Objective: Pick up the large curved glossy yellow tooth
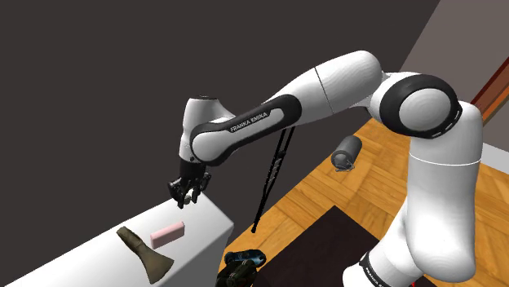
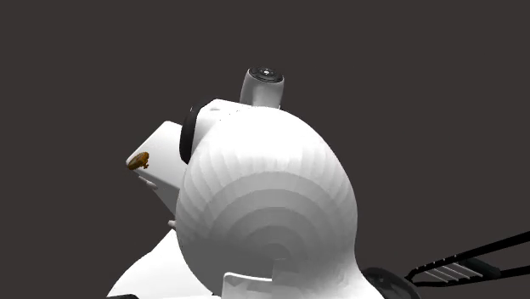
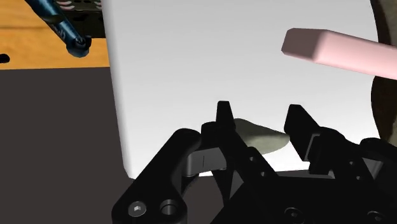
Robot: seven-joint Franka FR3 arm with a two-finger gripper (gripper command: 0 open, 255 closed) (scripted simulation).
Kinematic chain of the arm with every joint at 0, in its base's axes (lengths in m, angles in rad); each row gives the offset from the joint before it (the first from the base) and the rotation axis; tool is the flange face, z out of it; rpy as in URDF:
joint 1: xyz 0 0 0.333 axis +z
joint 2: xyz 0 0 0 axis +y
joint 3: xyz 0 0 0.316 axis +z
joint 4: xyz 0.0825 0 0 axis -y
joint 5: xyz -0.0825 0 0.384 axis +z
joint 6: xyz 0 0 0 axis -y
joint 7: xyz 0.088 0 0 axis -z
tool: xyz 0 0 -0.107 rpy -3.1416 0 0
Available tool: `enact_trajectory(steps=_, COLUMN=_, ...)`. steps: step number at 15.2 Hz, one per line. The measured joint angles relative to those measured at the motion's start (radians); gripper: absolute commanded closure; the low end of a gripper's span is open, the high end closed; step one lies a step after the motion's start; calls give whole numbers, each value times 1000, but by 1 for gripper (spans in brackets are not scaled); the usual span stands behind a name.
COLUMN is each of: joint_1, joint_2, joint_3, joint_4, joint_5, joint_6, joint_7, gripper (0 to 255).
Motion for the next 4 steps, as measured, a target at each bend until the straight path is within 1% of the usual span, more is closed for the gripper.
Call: enact_trajectory(steps=4, joint_1=-5, joint_2=-30, joint_3=3, joint_4=7, joint_5=6, joint_6=-37, joint_7=0, gripper=255)
